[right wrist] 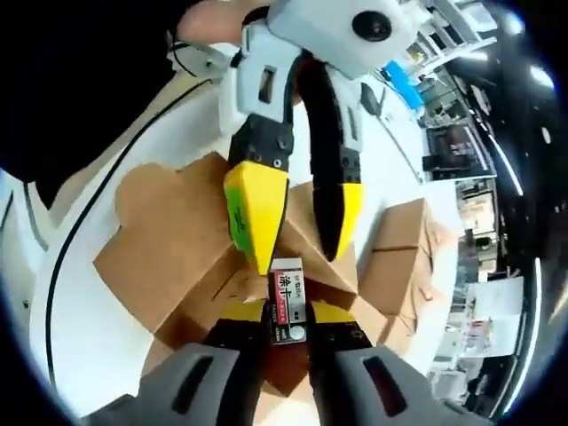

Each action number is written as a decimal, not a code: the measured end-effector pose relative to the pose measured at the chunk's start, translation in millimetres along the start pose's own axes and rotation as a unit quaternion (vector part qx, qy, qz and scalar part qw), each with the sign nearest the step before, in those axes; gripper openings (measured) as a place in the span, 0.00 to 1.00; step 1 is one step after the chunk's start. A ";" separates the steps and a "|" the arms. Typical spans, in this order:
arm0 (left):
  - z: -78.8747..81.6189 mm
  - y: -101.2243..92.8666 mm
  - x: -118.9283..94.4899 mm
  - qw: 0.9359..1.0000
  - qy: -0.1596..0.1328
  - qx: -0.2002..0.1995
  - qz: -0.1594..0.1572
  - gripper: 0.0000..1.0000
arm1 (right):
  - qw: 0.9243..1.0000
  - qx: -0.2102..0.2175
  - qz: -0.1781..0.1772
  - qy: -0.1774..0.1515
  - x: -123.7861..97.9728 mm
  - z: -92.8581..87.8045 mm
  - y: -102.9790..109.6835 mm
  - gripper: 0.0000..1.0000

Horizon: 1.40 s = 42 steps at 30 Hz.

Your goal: Pick up one paper box from the group, open the paper box, and remove the item inside

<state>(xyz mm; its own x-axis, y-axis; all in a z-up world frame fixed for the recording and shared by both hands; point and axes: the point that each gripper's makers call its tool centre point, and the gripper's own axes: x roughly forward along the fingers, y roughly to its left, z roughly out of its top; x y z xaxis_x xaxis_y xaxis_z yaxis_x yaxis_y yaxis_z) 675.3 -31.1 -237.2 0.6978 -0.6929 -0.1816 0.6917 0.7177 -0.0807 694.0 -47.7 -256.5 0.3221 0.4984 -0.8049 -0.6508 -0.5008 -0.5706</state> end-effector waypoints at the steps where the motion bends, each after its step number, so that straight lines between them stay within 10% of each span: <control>1: 0.0 -0.1 0.3 1.000 0.000 0.000 0.002 0.30 | 1.000 0.004 -0.015 -0.001 -5.6 0.1 -1.8 0.17; 7: 1.2 -1.3 3.3 1.000 -0.005 0.013 0.019 0.29 | 0.992 0.069 -0.103 -0.024 -29.6 -1.1 -12.0 0.17; 14: 2.0 -3.8 5.2 0.999 -0.002 0.029 0.037 0.25 | 0.941 0.225 -0.240 -0.080 -62.1 -11.0 -16.4 0.17; 18: 1.8 -3.9 5.3 0.998 -0.004 0.033 0.048 0.23 | 0.881 0.325 -0.317 -0.133 -88.6 -27.3 -19.4 0.17; 21: 2.3 -4.1 5.2 0.998 -0.008 0.038 0.057 0.22 | 0.823 0.416 -0.354 -0.159 -109.2 -46.9 -13.4 0.17; 27: 3.5 -3.8 5.2 0.997 -0.018 0.038 0.070 0.22 | 0.664 0.566 -0.391 -0.292 -143.0 -74.3 13.5 0.17; 31: 4.6 -5.7 7.1 0.996 -0.020 0.045 0.071 0.20 | 0.593 0.599 -0.388 -0.373 -145.2 -72.6 29.5 0.17; 35: 4.6 -5.8 6.3 0.997 -0.022 0.036 0.067 0.20 | 0.500 0.623 -0.372 -0.473 -155.5 -68.9 44.4 0.18; 38: 4.7 -1.1 4.1 0.997 -0.027 0.020 0.066 0.29 | 0.476 0.631 -0.372 -0.487 -157.9 -74.4 56.0 0.18; 42: 11.4 -6.2 -0.1 0.997 -0.018 0.049 0.049 0.37 | 0.493 0.632 -0.377 -0.464 -158.9 -76.0 61.8 0.18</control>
<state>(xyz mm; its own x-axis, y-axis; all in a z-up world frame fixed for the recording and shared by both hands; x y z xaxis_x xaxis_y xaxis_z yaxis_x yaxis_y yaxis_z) 673.1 -36.3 -225.5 0.7681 -0.6229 -0.1484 0.6332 0.7733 0.0319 654.9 -211.6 -176.3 0.7293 0.6078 0.3141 -0.6833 0.6235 0.3801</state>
